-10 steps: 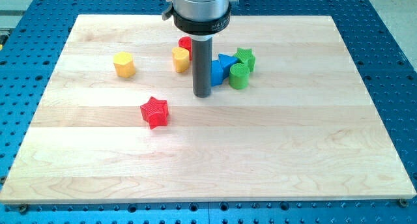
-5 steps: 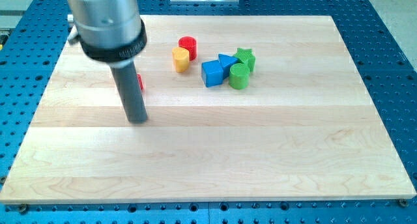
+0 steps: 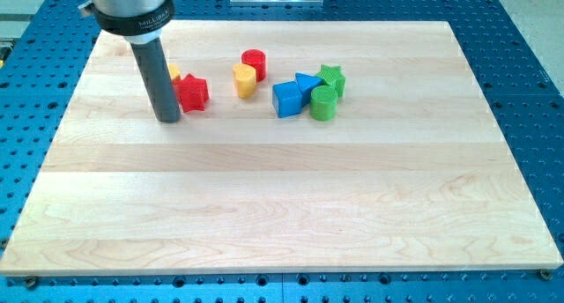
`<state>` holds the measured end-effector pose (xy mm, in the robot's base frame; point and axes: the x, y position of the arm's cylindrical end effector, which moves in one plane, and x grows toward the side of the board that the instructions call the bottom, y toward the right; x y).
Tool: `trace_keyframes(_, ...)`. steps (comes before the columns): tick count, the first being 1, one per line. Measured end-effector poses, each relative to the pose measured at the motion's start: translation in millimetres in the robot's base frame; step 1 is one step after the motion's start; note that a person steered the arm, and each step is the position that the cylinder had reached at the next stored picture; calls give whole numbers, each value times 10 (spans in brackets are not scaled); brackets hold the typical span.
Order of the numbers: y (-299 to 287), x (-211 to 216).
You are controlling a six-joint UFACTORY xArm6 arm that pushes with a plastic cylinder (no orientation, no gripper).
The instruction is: Push the red star bottom of the red circle
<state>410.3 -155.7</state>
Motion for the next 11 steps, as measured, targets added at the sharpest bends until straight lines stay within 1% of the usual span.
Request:
trace_keyframes(1, -146, 52)
trace_keyframes(2, 302, -221)
trace_keyframes(3, 387, -98)
trace_keyframes(4, 941, -159)
trace_keyframes(5, 948, -498)
trace_keyframes(6, 1419, -629)
trace_keyframes(7, 1749, -1190)
trace_keyframes(8, 1186, -1294)
trace_keyframes(9, 559, -967)
trace_keyframes(10, 601, -1620)
trace_keyframes(11, -54, -1620)
